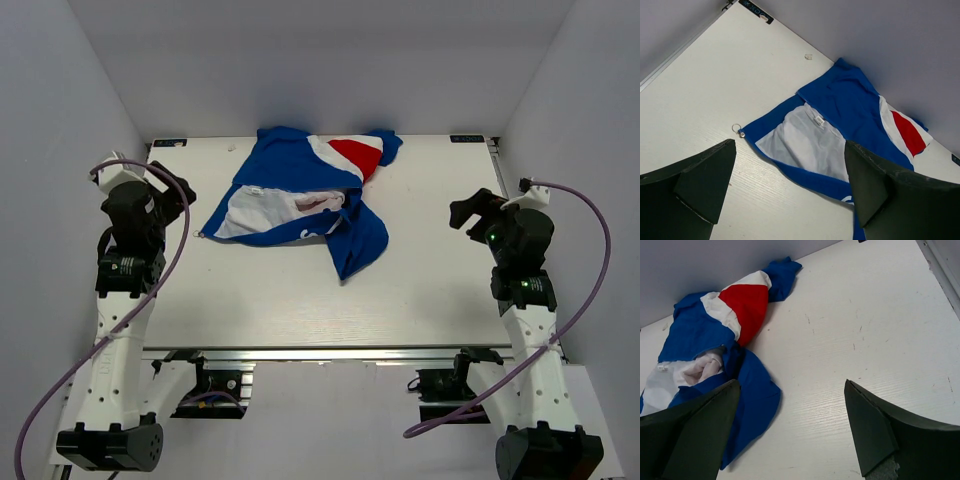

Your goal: Zip up the jacket

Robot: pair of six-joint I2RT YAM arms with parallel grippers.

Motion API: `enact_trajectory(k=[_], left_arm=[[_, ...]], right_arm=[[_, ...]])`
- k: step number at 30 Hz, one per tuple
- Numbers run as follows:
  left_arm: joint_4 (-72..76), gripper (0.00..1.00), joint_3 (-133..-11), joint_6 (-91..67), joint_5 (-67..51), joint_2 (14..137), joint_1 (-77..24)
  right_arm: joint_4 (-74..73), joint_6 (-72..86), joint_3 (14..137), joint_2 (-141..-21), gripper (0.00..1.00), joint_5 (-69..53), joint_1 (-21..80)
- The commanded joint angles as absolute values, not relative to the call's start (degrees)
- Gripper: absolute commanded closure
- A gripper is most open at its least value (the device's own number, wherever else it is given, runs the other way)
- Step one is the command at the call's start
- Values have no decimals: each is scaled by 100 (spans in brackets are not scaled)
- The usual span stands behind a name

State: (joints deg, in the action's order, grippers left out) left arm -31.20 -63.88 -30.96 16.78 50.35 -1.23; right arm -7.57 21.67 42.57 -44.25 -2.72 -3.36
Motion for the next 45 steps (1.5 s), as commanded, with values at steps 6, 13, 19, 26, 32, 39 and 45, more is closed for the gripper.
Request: enact_trajectory(k=[6, 13, 19, 26, 32, 39, 45], left_arm=[[-3296, 2, -6662, -3278, 1864, 5685, -123], [-2629, 2, -7056, -3164, 845, 7538, -123], [-2635, 2, -8932, -2910, 369, 10148, -210], [-4086, 2, -12921, -2303, 914, 13435, -852], [-3465, 2, -12974, -2198, 1011, 14037, -1028], [-3628, 61, -12552, -2127, 861, 14203, -1090], [-3939, 100, -11026, -2600, 967, 13145, -1151]], right_arm=[[-246, 1723, 4359, -4718, 11, -1993, -334], [-1151, 1240, 5316, -6237, 11, -1752, 999], [-959, 1599, 5642, -7546, 11, -1151, 1915], [-1476, 1608, 6563, -9209, 11, -152, 2865], [-1757, 2030, 6820, -10019, 11, 516, 3076], [-1907, 2328, 6672, -10187, 63, 1528, 3146], [-2003, 2391, 6775, -10195, 100, 2345, 3051]])
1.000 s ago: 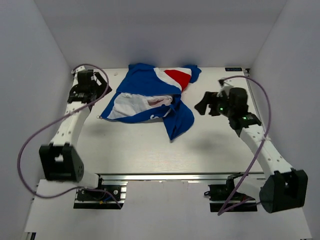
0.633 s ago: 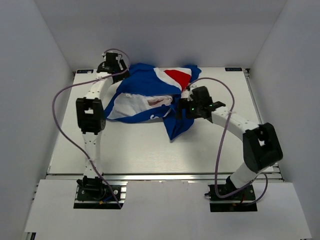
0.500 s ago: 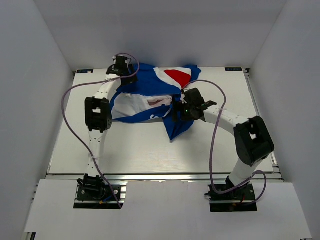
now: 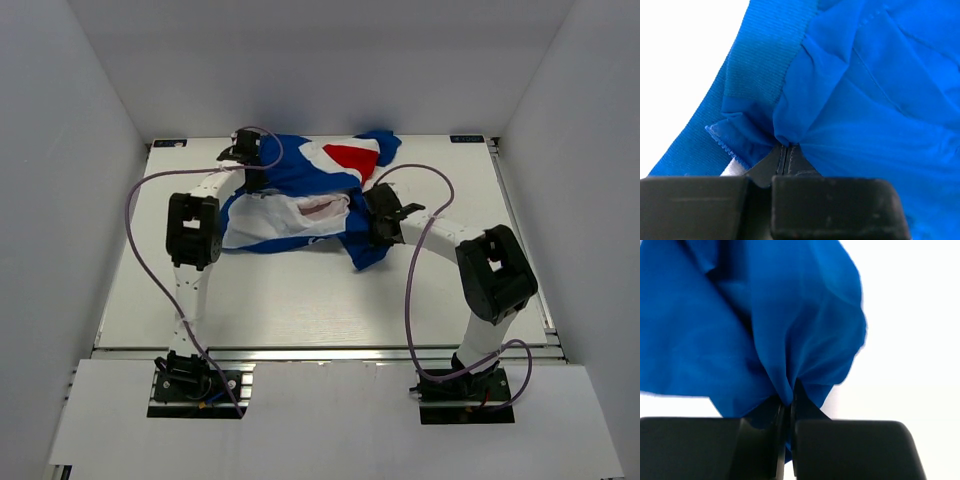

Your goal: Zip up the jacket

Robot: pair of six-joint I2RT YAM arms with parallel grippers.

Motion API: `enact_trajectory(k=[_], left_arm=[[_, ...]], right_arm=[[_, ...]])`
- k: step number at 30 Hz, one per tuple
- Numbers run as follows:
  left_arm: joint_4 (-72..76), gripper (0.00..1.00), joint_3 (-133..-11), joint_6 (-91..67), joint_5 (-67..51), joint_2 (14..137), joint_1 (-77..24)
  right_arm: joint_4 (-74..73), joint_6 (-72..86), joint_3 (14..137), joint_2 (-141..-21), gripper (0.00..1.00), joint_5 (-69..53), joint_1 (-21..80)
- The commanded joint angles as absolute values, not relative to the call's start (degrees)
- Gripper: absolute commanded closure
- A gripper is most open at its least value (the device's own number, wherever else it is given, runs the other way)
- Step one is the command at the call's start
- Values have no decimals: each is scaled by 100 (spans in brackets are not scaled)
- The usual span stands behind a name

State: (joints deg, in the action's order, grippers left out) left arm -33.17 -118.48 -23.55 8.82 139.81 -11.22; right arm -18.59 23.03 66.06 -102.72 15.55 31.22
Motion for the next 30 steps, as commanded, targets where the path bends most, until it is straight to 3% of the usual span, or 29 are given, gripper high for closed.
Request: enact_trajectory(k=[1, 4, 9, 12, 13, 14, 16, 17, 19, 26, 30], left_arm=[[-3850, 100, -10047, -2689, 932, 12853, -1212], [-3551, 100, -8113, -3048, 756, 11587, -1440], [-3761, 100, -6269, -3445, 55, 9952, -2002], [-3640, 100, -5433, -3437, -815, 9011, -2881], [-3621, 89, -5327, -3402, -1409, 8704, -3283], [-3604, 76, -5257, -3375, -1676, 8588, -3426], [-3752, 33, -5282, -3357, -1898, 8368, -3577], [-3953, 16, -5491, -3349, -1768, 8167, -3577], [-4147, 2, -5869, -3270, -1373, 8016, -3577], [-3499, 2, -7118, -2707, -891, 7892, -3568], [-3699, 2, -8004, -2645, -63, 9118, -3437]], right_arm=[[-2074, 2365, 6898, -10230, 100, 2721, 2980], [-2267, 2224, 7529, -10406, 100, 3119, 2463], [-2057, 1689, 8813, -11063, 100, 2690, 1347], [-2074, 951, 9973, -11678, 100, 2497, 1204], [-2196, 627, 10271, -11820, 92, 2305, 1204], [-2363, 581, 10762, -11926, 60, 2172, 1195], [-2636, 589, 10907, -11945, 35, 1796, 1195], [-2593, 598, 10664, -11718, 11, 1662, 1195], [-2462, 676, 10224, -11401, 10, 1390, 1195], [-2574, 1053, 8431, -9689, 11, 739, 1195], [-2374, 1519, 6835, -8861, 11, -460, 1222]])
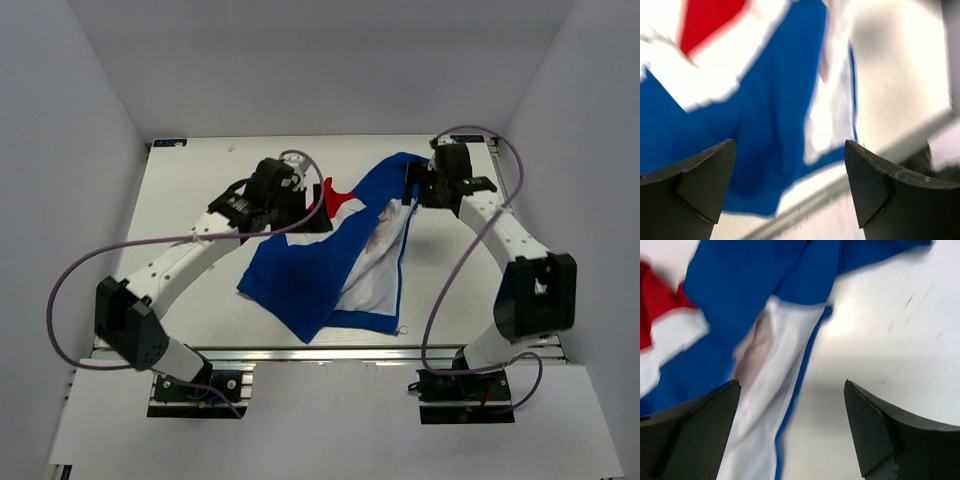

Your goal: Zip up the jacket

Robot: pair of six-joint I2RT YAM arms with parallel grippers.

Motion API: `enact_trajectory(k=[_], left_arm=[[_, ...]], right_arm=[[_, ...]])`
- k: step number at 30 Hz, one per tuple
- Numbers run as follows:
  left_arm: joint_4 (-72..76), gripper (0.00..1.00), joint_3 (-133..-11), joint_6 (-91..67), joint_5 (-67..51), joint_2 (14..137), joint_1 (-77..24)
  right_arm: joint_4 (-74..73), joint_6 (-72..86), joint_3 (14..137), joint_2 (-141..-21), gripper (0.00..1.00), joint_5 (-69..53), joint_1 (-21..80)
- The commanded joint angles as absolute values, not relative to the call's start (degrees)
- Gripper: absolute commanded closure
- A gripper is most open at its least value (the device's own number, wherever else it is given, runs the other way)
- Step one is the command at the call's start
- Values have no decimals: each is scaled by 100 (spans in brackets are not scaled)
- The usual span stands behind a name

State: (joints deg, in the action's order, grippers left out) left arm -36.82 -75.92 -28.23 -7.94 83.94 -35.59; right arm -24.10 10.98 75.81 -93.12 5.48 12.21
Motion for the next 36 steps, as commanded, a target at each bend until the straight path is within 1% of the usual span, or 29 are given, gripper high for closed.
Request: enact_trajectory(k=[1, 2, 3, 4, 7, 9, 10, 12, 15, 16, 17, 18, 19, 22, 23, 24, 26, 27, 29, 30, 32, 34, 35, 36], left_arm=[[-3892, 2, -8503, -2646, 199, 9419, -3393], [-4050, 2, -8795, -2646, 367, 9726, -3349], [-4217, 2, -9137, -2628, 404, 10347, -3270], [-4454, 2, -9776, -2541, 448, 10649, -3243], [-4562, 2, -10719, -2269, 922, 11617, -3234], [-4640, 2, -11142, -2050, 1203, 12248, -3199], [-4684, 2, -11553, -2022, 1317, 12452, -3191], [-4676, 2, -11873, -1960, 1459, 12778, -3103], [-4755, 2, -12497, -1925, 1179, 13288, -2910], [-4537, 4, -12507, -1873, 1126, 13359, -2883], [-4387, 16, -12411, -1872, 1186, 13429, -2857], [-4229, 19, -12332, -1855, 1230, 13464, -2813], [-3871, 26, -12244, -1828, 1335, 13482, -2786], [-3334, 50, -12085, -2003, 1450, 13649, -2646], [-3235, 58, -12111, -2091, 1476, 13771, -2498], [-3130, 63, -12216, -2353, 1520, 13851, -2400], [-3234, 78, -12479, -2775, 1617, 14026, -2059], [-3260, 90, -12620, -2960, 1582, 14149, -1926], [-2981, 97, -12516, -3452, 1434, 14142, -1549], [-2832, 99, -12420, -3585, 1380, 14107, -1425], [-2514, 99, -12278, -3980, 1249, 14098, -1101], [-2435, 88, -12514, -4017, 1029, 14211, -941], [-2426, 82, -12594, -3982, 933, 14238, -853], [-2347, 79, -12647, -3825, 636, 14256, -826]], right_arm=[[-2216, 1608, 6559, -8572, 11, -640, 1309], [-2163, 1643, 6313, -8439, 11, -790, 1388], [-2136, 1704, 5936, -8333, 11, -861, 1484], [-2127, 1749, 5785, -8149, 11, -827, 1729], [-2092, 1889, 5327, -7937, 11, -817, 2212], [-1979, 2117, 4942, -7814, 11, -896, 2468], [-1917, 2188, 4809, -7796, 11, -905, 2539], [-1802, 2276, 4580, -7770, 11, -966, 2654], [-1670, 2259, 4307, -7901, 11, -1081, 2733], [-1722, 2233, 4289, -8023, 11, -1081, 2768], [-1740, 2224, 4280, -8085, 11, -1020, 2777], [-1749, 2215, 4272, -8129, 11, -993, 2777], [-1714, 2171, 4254, -8226, 11, -993, 2786], [-1758, 2145, 4175, -8349, 11, -932, 2786], [-1793, 2136, 4140, -8376, 11, -845, 2786], [-1871, 2110, 4122, -8446, 11, -818, 2786], [-1968, 2031, 4096, -8534, 11, -739, 2795], [-2082, 2004, 4078, -8621, 11, -695, 2786], [-2214, 1986, 4096, -8710, 11, -511, 2795], [-2319, 2021, 4096, -8736, 11, -449, 2795], [-2469, 2056, 4139, -8850, 11, -169, 2795], [-2732, 2048, 4288, -8938, 11, 104, 2786], [-2812, 2030, 4359, -8965, 11, 480, 2769], [-2917, 1952, 4438, -9000, 11, 623, 2769]])
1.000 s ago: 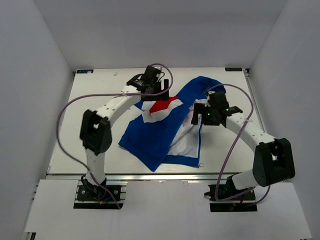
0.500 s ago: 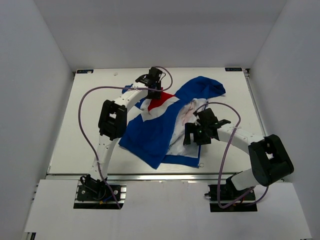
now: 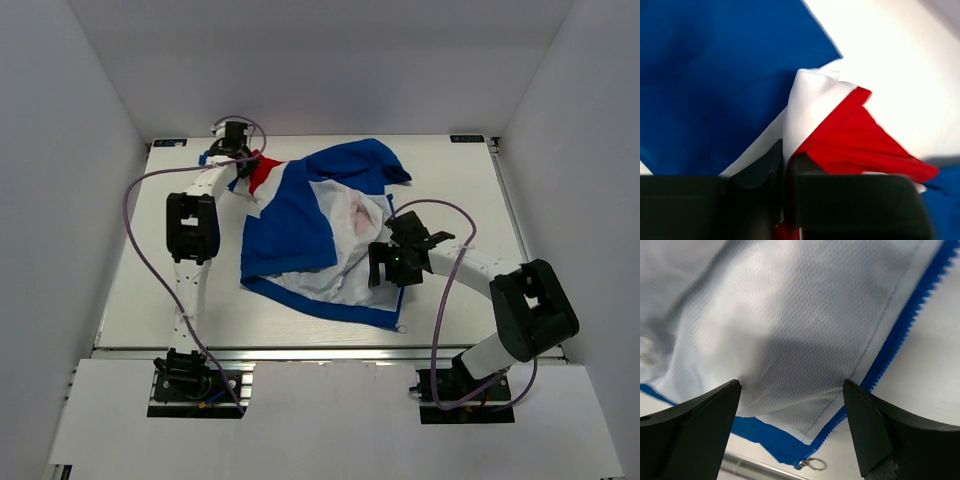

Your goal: Zip up the jacket

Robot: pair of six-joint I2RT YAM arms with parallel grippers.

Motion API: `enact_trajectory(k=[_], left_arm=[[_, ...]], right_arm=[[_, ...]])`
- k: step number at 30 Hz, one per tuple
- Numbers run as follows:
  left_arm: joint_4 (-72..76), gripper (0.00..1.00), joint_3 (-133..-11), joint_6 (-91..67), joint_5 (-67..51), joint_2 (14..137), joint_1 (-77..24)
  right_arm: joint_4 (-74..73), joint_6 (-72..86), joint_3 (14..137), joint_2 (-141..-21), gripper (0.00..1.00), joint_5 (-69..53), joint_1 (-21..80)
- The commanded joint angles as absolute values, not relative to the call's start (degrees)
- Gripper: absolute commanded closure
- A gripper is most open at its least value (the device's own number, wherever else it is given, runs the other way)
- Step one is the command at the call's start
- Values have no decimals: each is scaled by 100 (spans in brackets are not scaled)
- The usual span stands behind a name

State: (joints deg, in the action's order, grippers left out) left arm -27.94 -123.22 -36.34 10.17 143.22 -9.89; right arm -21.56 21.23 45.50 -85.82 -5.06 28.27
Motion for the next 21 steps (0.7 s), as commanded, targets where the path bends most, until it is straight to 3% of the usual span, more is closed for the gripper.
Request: enact_trajectory(k=[1, 3, 4, 5, 6, 10, 14, 21], left_arm=[[-2242, 70, -12595, -3710, 433, 14204, -817], [-1622, 56, -12271, -3220, -720, 14028, -817], [-1400, 28, -12043, -3121, -1156, 13792, -817], [-1232, 12, -11641, -3024, -1517, 13686, -826], [-1152, 3, -11480, -2919, -1764, 13571, -817], [-1686, 2, -11189, -2620, -2057, 12992, -817], [-2451, 2, -11145, -2435, -1960, 12395, -844], [-3699, 2, -10249, -2162, -661, 11128, -1625]], right_arm=[[-2935, 1908, 4621, -9026, 11, 702, 2777], [-2936, 1794, 4842, -9122, 11, 686, 2777], [-2918, 1723, 4965, -9158, 11, 651, 2769], [-2918, 1688, 5175, -9219, 11, 572, 2769], [-2909, 1644, 5281, -9333, 11, 545, 2760], [-2848, 1328, 5668, -9623, 11, 668, 2409], [-2788, 1301, 5941, -9835, 11, -34, 1645], [-2777, 1265, 6258, -8597, 11, -343, 1477]])
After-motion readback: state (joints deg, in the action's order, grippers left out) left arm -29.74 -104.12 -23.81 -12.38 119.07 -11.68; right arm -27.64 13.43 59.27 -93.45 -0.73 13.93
